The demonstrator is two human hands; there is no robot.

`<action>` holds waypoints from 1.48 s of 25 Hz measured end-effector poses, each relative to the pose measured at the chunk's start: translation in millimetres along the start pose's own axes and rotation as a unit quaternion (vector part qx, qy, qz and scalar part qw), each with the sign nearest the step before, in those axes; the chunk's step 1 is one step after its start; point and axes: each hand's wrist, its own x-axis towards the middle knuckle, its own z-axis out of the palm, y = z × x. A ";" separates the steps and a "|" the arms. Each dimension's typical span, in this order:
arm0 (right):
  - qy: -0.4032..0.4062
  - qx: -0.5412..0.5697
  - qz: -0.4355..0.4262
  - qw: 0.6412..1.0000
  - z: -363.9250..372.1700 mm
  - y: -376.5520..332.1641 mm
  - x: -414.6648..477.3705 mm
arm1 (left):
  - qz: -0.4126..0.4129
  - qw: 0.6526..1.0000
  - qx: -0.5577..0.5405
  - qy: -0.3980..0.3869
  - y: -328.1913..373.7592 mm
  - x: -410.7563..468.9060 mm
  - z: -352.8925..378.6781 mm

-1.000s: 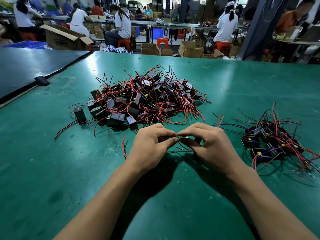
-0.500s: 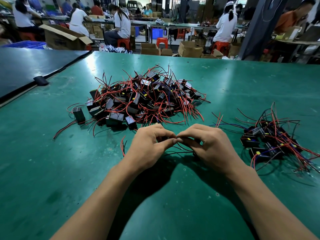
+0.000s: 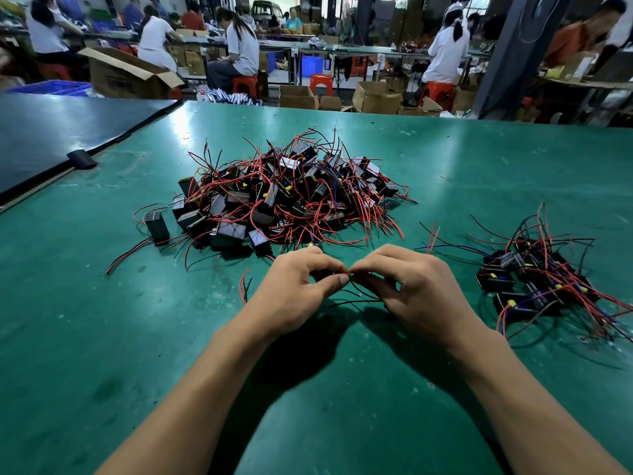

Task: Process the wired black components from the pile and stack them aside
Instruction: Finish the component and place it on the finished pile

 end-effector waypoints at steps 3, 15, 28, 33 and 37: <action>-0.002 0.003 -0.003 1.000 1.0 -0.8 0.0 | 0.005 1.000 -0.001 -0.005 0.0 -0.3 -2.1; -0.016 0.224 0.309 0.924 16.4 -17.0 9.3 | 0.086 0.993 0.061 0.054 -0.5 -2.6 5.9; 0.038 0.073 0.086 0.993 1.3 -7.2 3.3 | 0.021 0.998 0.002 0.052 5.4 -1.8 3.3; 0.039 -0.011 0.000 0.999 0.4 -5.5 0.7 | -0.007 1.000 -0.028 0.008 6.8 -3.1 0.8; 0.016 -0.016 -0.009 1.000 -4.3 -4.9 2.4 | -0.018 0.999 -0.029 0.003 6.3 -2.6 -1.2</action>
